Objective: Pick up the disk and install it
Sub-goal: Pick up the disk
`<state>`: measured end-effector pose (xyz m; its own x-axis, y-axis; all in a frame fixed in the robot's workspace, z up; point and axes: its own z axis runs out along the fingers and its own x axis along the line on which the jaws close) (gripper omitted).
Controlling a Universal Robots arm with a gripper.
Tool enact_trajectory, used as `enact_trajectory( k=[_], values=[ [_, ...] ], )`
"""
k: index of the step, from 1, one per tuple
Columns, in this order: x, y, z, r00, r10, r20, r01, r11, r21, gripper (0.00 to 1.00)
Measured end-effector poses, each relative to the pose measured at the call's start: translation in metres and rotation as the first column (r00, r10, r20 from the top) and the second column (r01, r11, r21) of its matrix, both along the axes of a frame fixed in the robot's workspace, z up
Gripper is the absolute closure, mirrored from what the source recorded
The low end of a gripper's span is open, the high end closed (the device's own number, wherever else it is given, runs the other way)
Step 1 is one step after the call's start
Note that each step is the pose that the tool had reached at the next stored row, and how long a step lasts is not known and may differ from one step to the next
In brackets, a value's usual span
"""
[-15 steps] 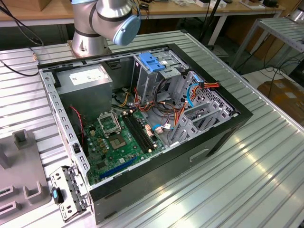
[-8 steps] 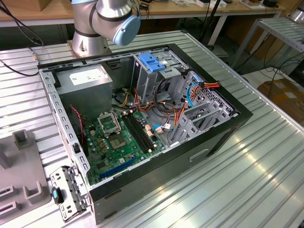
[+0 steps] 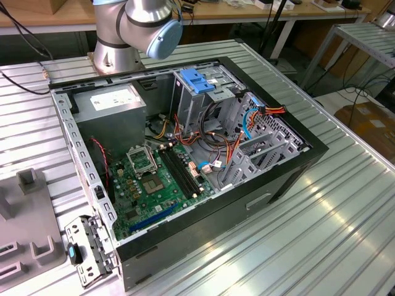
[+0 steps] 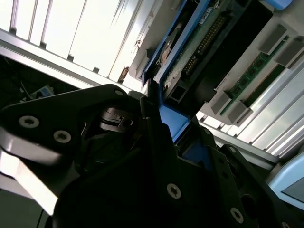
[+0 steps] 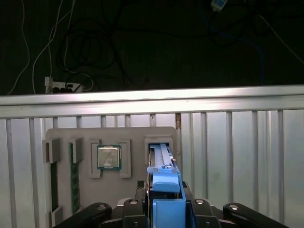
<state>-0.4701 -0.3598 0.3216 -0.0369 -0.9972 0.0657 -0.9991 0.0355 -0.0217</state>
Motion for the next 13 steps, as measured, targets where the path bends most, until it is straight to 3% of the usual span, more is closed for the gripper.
enact_trajectory(
  k=[6,13],
  values=[
    [0.0000,0.0000,0.0146,1.0000,0.000,0.0000,0.000,1.0000,0.0000,0.63],
    [0.0000,0.0000,0.0165,1.0000,0.000,-0.0002,0.000,1.0000,-0.0001,0.63]
  ],
)
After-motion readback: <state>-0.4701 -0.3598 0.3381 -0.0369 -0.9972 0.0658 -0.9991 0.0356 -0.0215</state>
